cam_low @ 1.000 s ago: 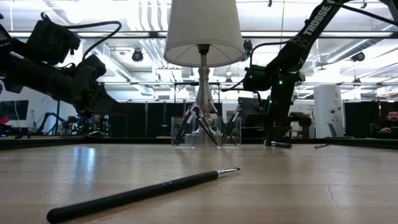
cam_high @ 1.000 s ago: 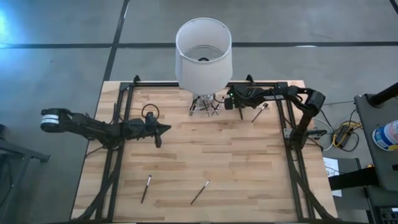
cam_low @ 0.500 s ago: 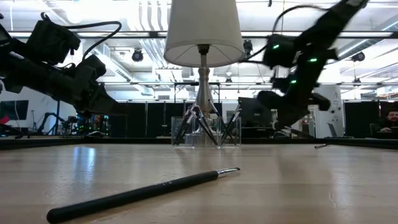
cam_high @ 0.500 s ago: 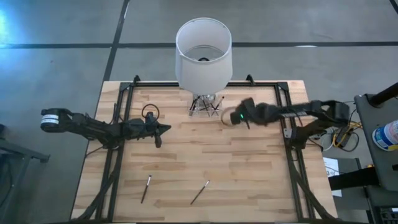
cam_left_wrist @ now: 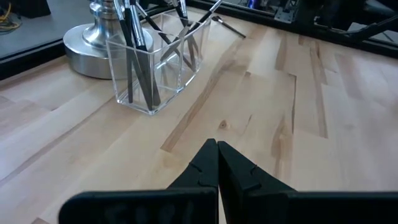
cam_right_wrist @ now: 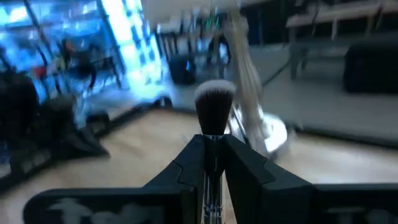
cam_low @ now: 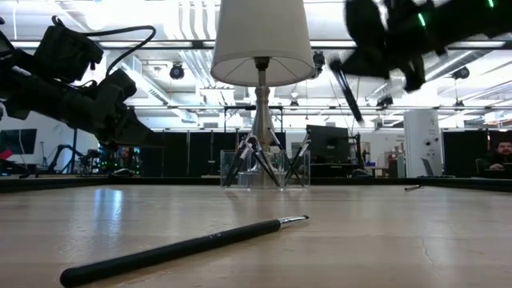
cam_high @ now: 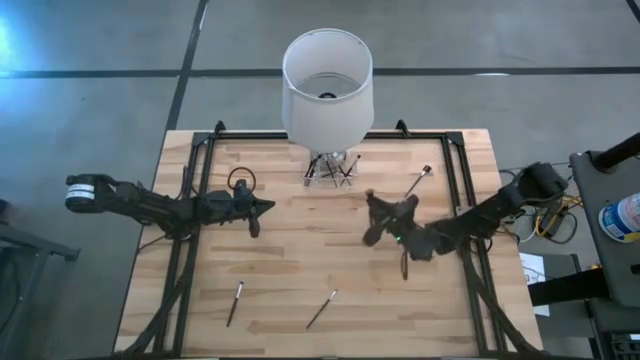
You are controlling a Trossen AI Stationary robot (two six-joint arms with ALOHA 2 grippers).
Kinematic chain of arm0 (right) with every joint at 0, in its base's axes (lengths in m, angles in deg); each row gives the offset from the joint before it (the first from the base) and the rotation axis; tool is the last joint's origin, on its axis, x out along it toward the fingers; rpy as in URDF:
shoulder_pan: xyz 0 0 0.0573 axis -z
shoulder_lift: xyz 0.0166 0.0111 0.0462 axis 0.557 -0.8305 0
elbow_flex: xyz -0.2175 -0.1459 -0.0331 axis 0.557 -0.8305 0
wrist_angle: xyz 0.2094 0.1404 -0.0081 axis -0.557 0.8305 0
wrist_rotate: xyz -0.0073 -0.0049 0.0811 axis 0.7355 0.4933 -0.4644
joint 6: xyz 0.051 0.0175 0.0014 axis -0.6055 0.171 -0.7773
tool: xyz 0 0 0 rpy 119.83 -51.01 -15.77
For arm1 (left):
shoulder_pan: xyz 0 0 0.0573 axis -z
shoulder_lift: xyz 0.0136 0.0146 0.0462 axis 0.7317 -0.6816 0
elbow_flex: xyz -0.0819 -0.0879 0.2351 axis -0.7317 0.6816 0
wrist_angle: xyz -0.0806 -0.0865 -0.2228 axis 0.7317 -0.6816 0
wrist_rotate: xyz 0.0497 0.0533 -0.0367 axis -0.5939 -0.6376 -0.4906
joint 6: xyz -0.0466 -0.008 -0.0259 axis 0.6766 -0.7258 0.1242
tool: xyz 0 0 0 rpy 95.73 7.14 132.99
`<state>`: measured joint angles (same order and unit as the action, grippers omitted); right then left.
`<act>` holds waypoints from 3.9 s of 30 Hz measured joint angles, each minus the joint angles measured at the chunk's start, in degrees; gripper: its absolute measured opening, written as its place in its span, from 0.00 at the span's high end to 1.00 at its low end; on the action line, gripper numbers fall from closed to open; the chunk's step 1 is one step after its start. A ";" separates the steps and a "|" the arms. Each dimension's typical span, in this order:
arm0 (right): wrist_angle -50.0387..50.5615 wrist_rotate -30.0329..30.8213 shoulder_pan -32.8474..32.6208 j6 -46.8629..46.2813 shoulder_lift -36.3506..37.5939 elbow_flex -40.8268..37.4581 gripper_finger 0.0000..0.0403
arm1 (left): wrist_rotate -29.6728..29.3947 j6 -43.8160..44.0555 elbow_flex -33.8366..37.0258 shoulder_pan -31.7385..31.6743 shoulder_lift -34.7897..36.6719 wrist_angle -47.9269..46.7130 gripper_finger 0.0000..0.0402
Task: Put items in baskets/containers
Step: Put the black powder brush into the transparent organizer, then put the black foundation brush into the transparent organizer
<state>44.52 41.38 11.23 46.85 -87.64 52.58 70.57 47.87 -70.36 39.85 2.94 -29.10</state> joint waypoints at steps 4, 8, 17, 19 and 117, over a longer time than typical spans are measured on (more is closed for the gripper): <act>-20.75 3.93 0.16 19.93 -10.18 6.21 0.88 | -0.01 -0.08 0.00 0.00 0.00 -0.02 1.00; -38.31 -0.34 5.13 34.20 -21.79 11.73 0.88 | -0.01 -0.10 0.00 0.00 0.00 -0.38 1.00; -55.61 -10.65 16.37 51.83 -36.32 21.24 0.91 | -0.19 -0.59 0.00 0.00 0.00 -0.69 1.00; -55.70 -12.04 18.16 51.32 -36.89 22.08 0.92 | -0.19 -0.67 0.00 0.00 0.00 -0.68 1.00; 3.14 -10.47 -8.16 17.45 -13.39 9.73 0.98 | -10.05 95.75 -40.80 63.43 -24.38 -82.67 0.72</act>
<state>47.66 30.91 3.07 64.30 -101.02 62.31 60.52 143.62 -111.16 103.28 -21.44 -111.77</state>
